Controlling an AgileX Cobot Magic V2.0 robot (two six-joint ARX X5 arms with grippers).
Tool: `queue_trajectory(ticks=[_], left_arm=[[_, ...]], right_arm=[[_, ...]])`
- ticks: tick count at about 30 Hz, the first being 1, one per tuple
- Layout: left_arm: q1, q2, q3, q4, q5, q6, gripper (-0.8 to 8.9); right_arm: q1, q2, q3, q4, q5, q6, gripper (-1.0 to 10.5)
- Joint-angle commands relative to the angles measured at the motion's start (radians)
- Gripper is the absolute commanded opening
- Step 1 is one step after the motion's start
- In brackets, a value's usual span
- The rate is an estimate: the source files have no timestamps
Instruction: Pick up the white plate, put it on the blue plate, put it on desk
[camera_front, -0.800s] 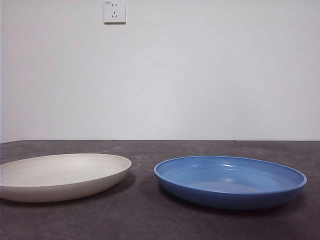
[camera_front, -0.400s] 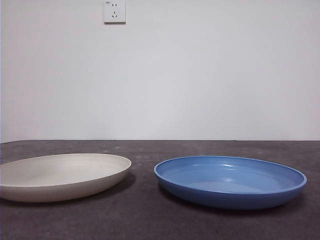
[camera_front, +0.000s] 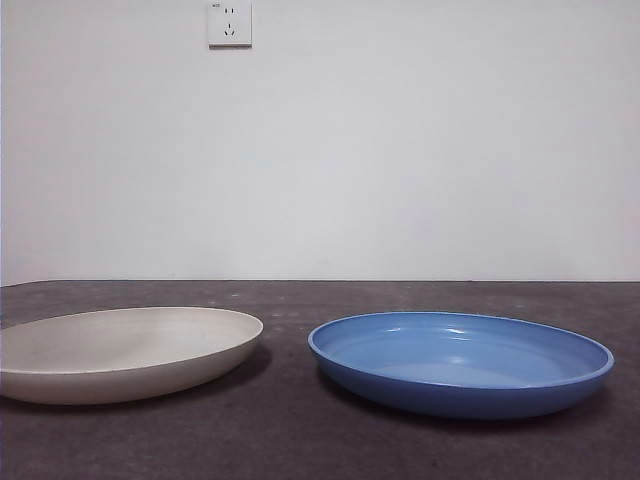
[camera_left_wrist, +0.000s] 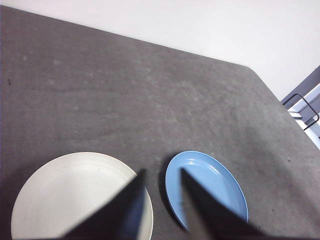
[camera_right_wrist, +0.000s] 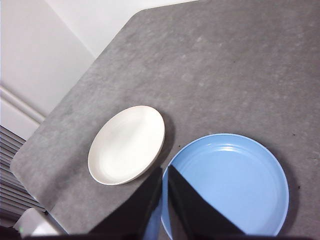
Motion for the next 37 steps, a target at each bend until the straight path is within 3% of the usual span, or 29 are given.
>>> queue_trajectory(ticks=[1,5,7,8,16,21,29,37], left_arm=[[-0.004,0.003,0.019,0.012,0.005,0.025,3.36],[-0.004,0.003,0.019,0.012,0.005,0.052,5.03],[-0.004,0.003,0.019,0.012,0.005,0.062,5.72],[-0.004,0.003,0.019,0.012,0.005,0.063,5.98],[-0.006,0.003,0.019,0.001,0.005,0.043,5.92],[-0.002,0.043,0.019,-0.094,0.005,0.003,5.92],[0.035,0.270,0.021,-0.240,0.005,0.047,5.92],[0.125,0.523,0.024,-0.191,0.005,0.112,5.92]], right_arm=[[0.003,0.004,0.018,0.006,-0.002,-0.016,0.6],[0.003,0.004,0.018,0.006,0.007,-0.015,5.0],[0.003,0.004,0.018,0.006,0.006,-0.016,6.5],[0.003,0.004,0.018,0.006,0.004,-0.016,6.7],[0.003,0.004,0.018,0.007,0.005,-0.016,6.7],[0.003,0.004,0.018,0.006,0.004,-0.016,6.7],[0.003,0.004,0.018,0.005,-0.050,-0.014,6.7],[0.017,0.005,0.018,-0.003,-0.049,-0.015,6.7]])
